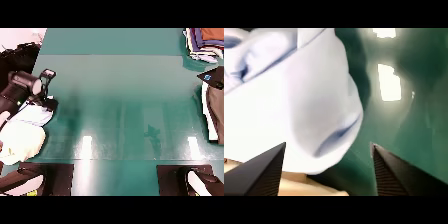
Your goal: Fold the shirts.
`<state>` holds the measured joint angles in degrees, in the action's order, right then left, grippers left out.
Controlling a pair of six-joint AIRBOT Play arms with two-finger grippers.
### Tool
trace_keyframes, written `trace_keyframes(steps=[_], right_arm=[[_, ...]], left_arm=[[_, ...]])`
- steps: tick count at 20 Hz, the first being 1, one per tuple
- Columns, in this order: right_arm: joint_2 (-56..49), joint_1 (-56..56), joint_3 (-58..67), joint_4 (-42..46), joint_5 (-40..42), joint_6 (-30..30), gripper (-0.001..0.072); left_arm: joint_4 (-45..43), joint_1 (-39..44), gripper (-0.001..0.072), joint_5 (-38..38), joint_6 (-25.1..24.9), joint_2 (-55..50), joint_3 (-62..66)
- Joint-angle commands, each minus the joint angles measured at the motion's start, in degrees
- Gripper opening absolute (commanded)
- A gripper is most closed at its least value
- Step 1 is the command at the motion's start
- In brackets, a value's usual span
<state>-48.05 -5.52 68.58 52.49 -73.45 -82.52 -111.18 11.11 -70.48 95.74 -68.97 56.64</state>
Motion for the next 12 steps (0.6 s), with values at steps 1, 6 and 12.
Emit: trace_keyframes(steps=[1,6,12], right_arm=[[0.04,0.04,0.00,0.00,-0.04,0.00,0.0018],[0.04,0.04,0.00,0.00,-0.04,0.00,0.0018],[0.04,0.04,1.64,-1.95,-0.02,-0.02,0.0018]], left_arm=[[-6.14,0.00,0.0605,5.07,5.73,-0.13,-5.97],[-8.68,0.02,0.0113,3.80,9.29,0.15,-6.03],[-8.85,0.22,0.0023,-2.49,7.21,3.69,7.13]])
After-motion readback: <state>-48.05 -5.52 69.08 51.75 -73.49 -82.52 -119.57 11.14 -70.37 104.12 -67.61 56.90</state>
